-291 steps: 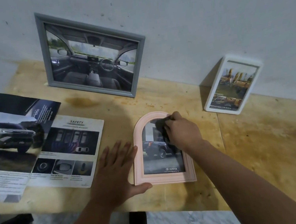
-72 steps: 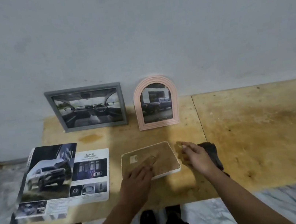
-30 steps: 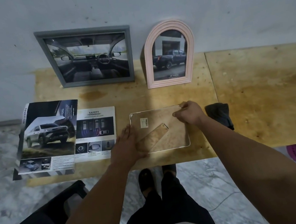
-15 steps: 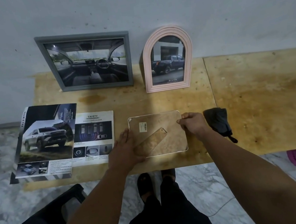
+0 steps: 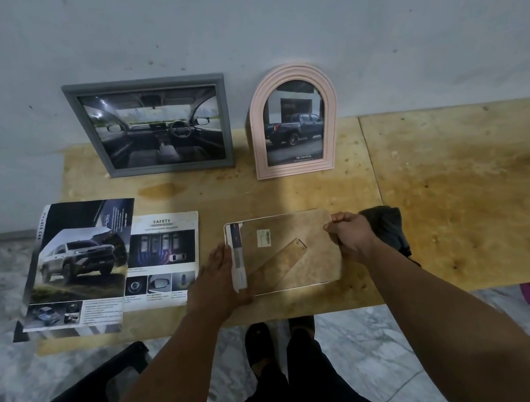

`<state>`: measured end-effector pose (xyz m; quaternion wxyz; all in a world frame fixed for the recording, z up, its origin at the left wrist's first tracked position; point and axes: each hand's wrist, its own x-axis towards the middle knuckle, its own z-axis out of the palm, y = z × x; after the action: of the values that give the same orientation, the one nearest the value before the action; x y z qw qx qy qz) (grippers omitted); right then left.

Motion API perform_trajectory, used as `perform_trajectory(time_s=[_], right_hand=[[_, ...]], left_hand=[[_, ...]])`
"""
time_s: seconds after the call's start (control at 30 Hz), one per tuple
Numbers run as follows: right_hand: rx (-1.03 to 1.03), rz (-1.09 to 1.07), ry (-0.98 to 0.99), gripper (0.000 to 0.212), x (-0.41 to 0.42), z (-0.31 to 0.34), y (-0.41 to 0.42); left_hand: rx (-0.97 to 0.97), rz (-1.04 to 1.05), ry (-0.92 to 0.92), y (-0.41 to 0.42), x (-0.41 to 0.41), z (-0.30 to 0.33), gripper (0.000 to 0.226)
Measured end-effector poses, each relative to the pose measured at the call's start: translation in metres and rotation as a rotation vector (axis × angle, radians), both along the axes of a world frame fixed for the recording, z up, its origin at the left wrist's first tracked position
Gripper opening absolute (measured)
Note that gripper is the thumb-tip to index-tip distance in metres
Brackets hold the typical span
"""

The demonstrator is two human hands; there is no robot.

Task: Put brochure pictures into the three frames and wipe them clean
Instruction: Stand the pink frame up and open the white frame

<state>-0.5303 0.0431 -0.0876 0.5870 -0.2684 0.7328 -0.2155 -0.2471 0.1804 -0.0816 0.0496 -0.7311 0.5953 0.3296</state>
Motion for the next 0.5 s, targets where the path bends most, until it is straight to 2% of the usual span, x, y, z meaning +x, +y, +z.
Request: perform_trajectory(time_s=[0.13,0.27,0.37,0.5], right_hand=[[-0.064,-0.021,0.044,0.01,-0.003,0.009,0.008],[-0.11,-0.071,0.031,0.018,-0.024,0.03,0.008],[-0.137,-0.125,0.061,0.014,-0.057,0.045,-0.005],[-0.194,-0.205,0.175,0.012,-0.112,0.071,-0.04]], left_hand=[[0.034,0.002,-0.003,-0.004,-0.002,0.0,0.135],[0.055,-0.008,-0.053,-0.01,-0.009,0.006,0.133],[0.064,0.001,-0.057,-0.013,-0.014,0.01,0.132],[0.084,0.023,-0.073,-0.016,-0.021,0.009,0.135]])
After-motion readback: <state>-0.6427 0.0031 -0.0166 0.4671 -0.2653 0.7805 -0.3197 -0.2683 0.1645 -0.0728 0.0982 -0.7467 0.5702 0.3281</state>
